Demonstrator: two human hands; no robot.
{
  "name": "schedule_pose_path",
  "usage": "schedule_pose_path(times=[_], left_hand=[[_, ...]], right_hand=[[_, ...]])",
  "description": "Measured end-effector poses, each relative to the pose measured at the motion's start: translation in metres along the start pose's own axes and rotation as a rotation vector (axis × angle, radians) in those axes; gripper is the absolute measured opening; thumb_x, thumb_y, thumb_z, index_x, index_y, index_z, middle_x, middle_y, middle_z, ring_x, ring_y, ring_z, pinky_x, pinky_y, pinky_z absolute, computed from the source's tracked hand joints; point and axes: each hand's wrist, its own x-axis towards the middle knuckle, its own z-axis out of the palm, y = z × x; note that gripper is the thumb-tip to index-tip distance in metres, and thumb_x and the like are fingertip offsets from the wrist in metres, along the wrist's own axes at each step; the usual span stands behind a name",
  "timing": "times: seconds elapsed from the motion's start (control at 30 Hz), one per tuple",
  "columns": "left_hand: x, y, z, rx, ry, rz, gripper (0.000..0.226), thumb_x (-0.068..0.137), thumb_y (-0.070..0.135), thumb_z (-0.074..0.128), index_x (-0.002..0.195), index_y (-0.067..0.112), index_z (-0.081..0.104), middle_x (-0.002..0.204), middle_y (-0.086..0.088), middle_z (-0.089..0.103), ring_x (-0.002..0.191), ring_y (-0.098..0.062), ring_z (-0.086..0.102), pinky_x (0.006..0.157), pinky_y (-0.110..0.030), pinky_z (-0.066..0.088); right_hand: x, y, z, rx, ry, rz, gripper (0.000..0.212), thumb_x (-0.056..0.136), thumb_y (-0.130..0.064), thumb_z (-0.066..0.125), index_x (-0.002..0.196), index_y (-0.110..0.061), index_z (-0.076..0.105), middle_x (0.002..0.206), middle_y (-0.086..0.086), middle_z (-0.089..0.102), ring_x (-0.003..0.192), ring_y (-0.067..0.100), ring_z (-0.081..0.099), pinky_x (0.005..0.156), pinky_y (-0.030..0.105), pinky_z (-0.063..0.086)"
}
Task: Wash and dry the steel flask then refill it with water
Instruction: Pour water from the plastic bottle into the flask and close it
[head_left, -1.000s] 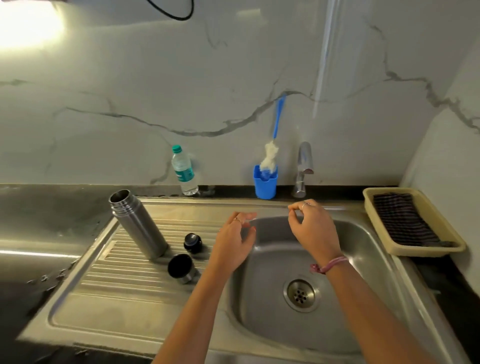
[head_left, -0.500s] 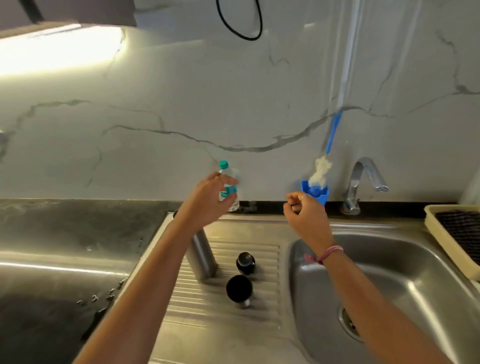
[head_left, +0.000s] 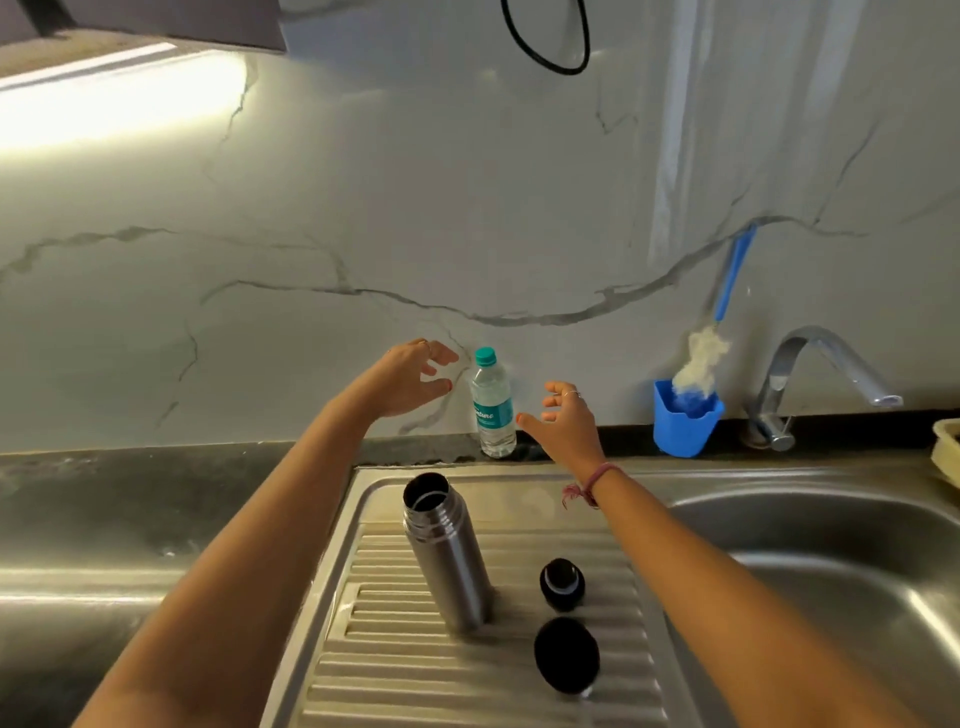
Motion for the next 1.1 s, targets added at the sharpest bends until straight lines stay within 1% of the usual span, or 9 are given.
schedule_pose_path(times=[0.17, 0.3, 0.4, 0.5, 0.67, 0.77, 0.9, 1.0, 1.1], left_hand=[[0.042, -0.016, 0.017, -0.014, -0.056, 0.058, 0.052, 0.095, 0.018, 0.064, 0.143, 0.013, 0.045, 0.141, -0.009, 0.052, 0.119, -0.021, 0.057, 0.098, -0.030, 0.049], [0.072, -0.021, 0.031, -0.034, -0.058, 0.079, 0.060, 0.095, 0.021, 0.064, 0.149, 0.015, 0.039, 0.148, -0.008, 0.046, 0.127, -0.022, 0.052, 0.105, -0.034, 0.045], [0.090, -0.024, 0.042, -0.056, -0.092, 0.071, 0.061, 0.096, 0.023, 0.063, 0.150, 0.015, 0.038, 0.150, -0.007, 0.046, 0.130, -0.024, 0.051, 0.108, -0.039, 0.045], [0.101, -0.027, 0.052, -0.059, -0.107, 0.075, 0.056, 0.097, 0.021, 0.062, 0.148, 0.013, 0.041, 0.147, -0.008, 0.050, 0.126, -0.024, 0.054, 0.105, -0.034, 0.046], [0.109, -0.034, 0.064, -0.116, -0.094, 0.079, 0.047, 0.096, 0.011, 0.063, 0.141, 0.011, 0.049, 0.139, -0.011, 0.056, 0.121, -0.025, 0.058, 0.103, -0.035, 0.049], [0.111, -0.033, 0.066, -0.158, -0.056, 0.062, 0.041, 0.096, 0.011, 0.061, 0.136, 0.008, 0.053, 0.135, -0.011, 0.059, 0.120, -0.025, 0.058, 0.099, -0.029, 0.047], [0.111, -0.036, 0.070, -0.280, -0.053, 0.021, 0.037, 0.097, 0.011, 0.061, 0.133, 0.009, 0.055, 0.132, -0.010, 0.061, 0.117, -0.023, 0.060, 0.095, -0.023, 0.046], [0.107, -0.036, 0.069, -0.354, -0.049, 0.003, 0.038, 0.095, 0.010, 0.063, 0.133, 0.012, 0.058, 0.130, -0.007, 0.063, 0.115, -0.021, 0.062, 0.097, -0.025, 0.048], [0.098, -0.033, 0.064, -0.361, -0.059, 0.000, 0.047, 0.094, 0.010, 0.065, 0.140, 0.014, 0.054, 0.133, -0.006, 0.062, 0.117, -0.019, 0.061, 0.101, -0.026, 0.045]], right_hand=[[0.030, 0.011, 0.028, -0.055, -0.015, 0.025, 0.070, 0.081, -0.024, 0.077, 0.138, -0.008, 0.039, 0.134, 0.012, 0.049, 0.119, 0.023, 0.053, 0.095, 0.029, 0.046], [0.049, 0.025, 0.045, -0.092, -0.048, 0.061, 0.078, 0.077, -0.024, 0.080, 0.139, -0.011, 0.036, 0.136, 0.010, 0.046, 0.121, 0.021, 0.050, 0.095, 0.027, 0.044], [0.059, 0.032, 0.056, -0.112, -0.071, 0.069, 0.084, 0.074, -0.028, 0.082, 0.141, -0.011, 0.033, 0.139, 0.008, 0.042, 0.124, 0.021, 0.047, 0.099, 0.029, 0.042], [0.066, 0.037, 0.064, -0.126, -0.072, 0.060, 0.086, 0.073, -0.031, 0.082, 0.142, -0.012, 0.034, 0.141, 0.007, 0.040, 0.126, 0.021, 0.046, 0.102, 0.032, 0.043], [0.073, 0.040, 0.074, -0.106, -0.049, 0.029, 0.083, 0.069, -0.033, 0.084, 0.137, -0.011, 0.040, 0.136, 0.007, 0.045, 0.121, 0.019, 0.050, 0.094, 0.025, 0.044], [0.075, 0.040, 0.080, -0.090, -0.035, 0.020, 0.077, 0.071, -0.031, 0.083, 0.133, -0.011, 0.041, 0.131, 0.006, 0.048, 0.114, 0.014, 0.049, 0.088, 0.020, 0.040], [0.077, 0.039, 0.084, -0.021, -0.002, 0.062, 0.069, 0.072, -0.028, 0.083, 0.127, -0.011, 0.044, 0.122, 0.005, 0.057, 0.107, 0.016, 0.054, 0.078, 0.014, 0.041], [0.076, 0.037, 0.081, 0.002, -0.013, 0.064, 0.063, 0.073, -0.024, 0.083, 0.123, -0.010, 0.046, 0.115, 0.002, 0.059, 0.096, 0.011, 0.053, 0.067, 0.006, 0.039], [0.071, 0.037, 0.078, 0.008, -0.006, 0.040, 0.066, 0.071, -0.026, 0.085, 0.123, -0.011, 0.047, 0.118, 0.003, 0.061, 0.100, 0.011, 0.055, 0.069, 0.006, 0.040]])
